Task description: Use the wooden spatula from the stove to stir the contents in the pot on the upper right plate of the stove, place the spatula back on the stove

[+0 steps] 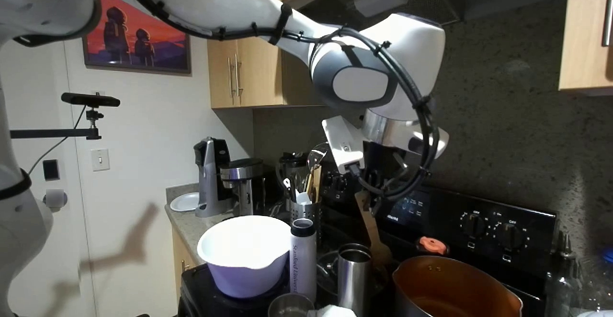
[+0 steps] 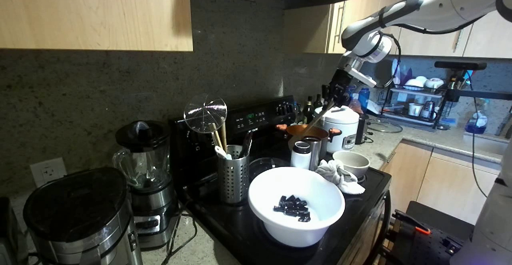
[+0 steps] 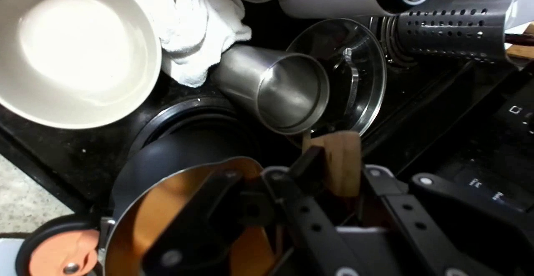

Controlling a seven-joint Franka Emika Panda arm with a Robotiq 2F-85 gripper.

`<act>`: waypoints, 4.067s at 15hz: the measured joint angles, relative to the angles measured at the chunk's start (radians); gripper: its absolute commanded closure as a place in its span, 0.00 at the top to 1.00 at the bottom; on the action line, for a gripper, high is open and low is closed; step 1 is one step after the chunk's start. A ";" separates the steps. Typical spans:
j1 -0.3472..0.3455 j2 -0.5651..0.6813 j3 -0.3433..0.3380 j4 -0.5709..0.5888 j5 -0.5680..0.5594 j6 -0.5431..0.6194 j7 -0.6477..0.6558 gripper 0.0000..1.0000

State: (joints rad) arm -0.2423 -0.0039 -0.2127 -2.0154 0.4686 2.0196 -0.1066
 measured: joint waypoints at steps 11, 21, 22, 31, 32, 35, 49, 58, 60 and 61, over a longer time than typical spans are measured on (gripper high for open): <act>0.018 -0.023 0.000 0.210 -0.061 -0.079 0.062 0.04; 0.009 0.032 -0.022 0.238 -0.314 0.018 0.120 0.04; 0.006 0.045 -0.023 0.227 -0.318 0.044 0.124 0.04; -0.004 0.172 -0.025 0.078 -0.321 0.277 0.155 0.04; -0.004 0.189 -0.025 0.072 -0.321 0.285 0.162 0.04; -0.001 0.216 -0.021 0.069 -0.310 0.289 0.193 0.04; 0.007 0.218 0.012 0.100 -0.121 0.355 0.236 0.04; 0.063 0.218 -0.019 0.077 -0.452 0.493 0.444 0.04; 0.076 0.218 -0.021 0.080 -0.522 0.445 0.461 0.04; 0.081 0.218 -0.019 0.083 -0.534 0.406 0.459 0.04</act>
State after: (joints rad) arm -0.1609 0.2137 -0.2317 -1.9325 -0.0657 2.4256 0.3524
